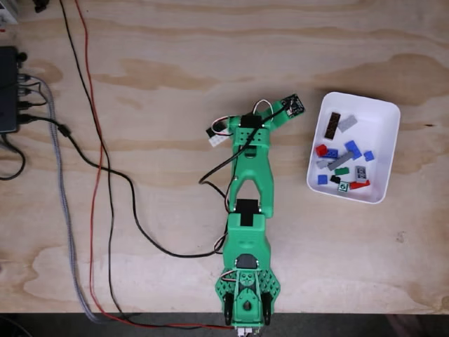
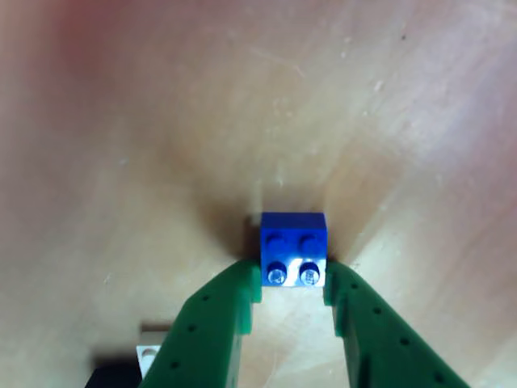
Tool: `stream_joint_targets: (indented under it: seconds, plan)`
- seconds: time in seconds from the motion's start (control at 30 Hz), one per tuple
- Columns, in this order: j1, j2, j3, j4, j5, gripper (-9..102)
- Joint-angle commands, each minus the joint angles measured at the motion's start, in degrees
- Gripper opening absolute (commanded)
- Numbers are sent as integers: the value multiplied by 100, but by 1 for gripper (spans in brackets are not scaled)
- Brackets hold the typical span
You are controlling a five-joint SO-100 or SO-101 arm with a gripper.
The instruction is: Put all lego bricks in the bin.
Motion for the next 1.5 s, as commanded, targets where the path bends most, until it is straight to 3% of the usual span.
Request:
stream_joint_targets:
  seconds: [0.0,0.17,0.37,0.53,0.9,1.0,1.17,1.3,1.47]
  plan:
    - [9,-44,-26,-26,-193,0]
    - [413,738,149,-88,202,0]
    - [1626,3762,211,114,343,0]
    - [3270,3164,-976,229,9,0]
    - [4069,2681,18,-44,-1160,4]
    - [3929,2795,255,-44,-1187,16]
    - [3340,3595,79,325,-791,19]
    - [1582,4693,-9,976,-694,17]
    - [-721,2575,-1292,2180,-246,15]
